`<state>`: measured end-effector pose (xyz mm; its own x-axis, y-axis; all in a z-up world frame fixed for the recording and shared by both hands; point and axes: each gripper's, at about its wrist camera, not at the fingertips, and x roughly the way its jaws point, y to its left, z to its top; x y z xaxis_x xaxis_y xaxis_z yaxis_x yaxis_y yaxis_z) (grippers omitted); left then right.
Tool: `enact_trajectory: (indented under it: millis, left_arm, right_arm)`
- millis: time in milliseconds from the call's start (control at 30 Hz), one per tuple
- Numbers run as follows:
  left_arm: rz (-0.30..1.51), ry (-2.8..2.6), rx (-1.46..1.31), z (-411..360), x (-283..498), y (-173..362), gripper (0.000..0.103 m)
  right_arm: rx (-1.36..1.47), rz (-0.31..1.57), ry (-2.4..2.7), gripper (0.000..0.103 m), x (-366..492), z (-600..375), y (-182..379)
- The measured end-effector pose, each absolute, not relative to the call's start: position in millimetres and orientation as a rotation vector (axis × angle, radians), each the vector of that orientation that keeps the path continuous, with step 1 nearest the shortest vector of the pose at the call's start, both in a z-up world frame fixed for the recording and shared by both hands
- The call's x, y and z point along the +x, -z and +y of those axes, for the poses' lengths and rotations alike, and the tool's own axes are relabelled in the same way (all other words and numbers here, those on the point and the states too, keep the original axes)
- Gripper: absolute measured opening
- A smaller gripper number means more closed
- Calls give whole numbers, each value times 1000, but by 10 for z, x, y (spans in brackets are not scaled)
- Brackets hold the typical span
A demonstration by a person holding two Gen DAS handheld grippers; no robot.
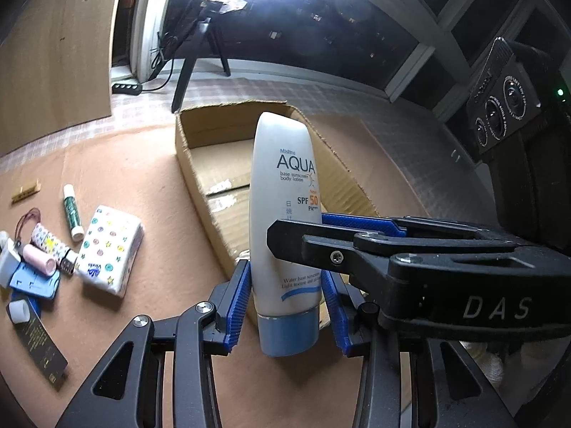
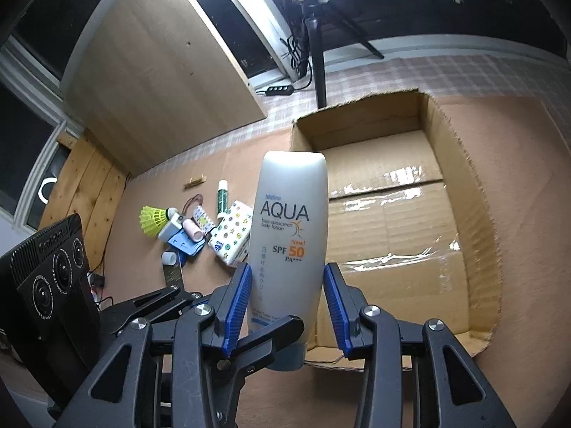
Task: Organize objects
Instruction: 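Lift the sunscreen tube with the right tool and carry it over the cardboard box, then open the right tool to drop the tube into the box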
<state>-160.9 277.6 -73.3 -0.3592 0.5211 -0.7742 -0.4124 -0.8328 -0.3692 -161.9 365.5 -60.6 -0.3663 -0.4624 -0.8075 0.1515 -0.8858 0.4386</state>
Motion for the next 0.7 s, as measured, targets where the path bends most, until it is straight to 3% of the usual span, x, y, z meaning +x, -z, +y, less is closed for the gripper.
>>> enact_trajectory:
  millis: [467,533,567,700]
  left_arm:
    - [-107,-2186,-1315,3016,-1673,724,46]
    - [-91,-2198,-1339,3018,-1661,744,69]
    - [-93,-2213,-1334,2997,-1651,747,70]
    - [-91,-2239,-1337,2853,-1598,748,70]
  right_arm:
    - [1484,-346,2378,39,-1621,3815,532]
    - [1473,-320,2414,55,-1600,3815,512]
    - [1458,-317,2430,65,-1590,3814,493]
    - [1436,-280,2458,67,-1557,3761,466]
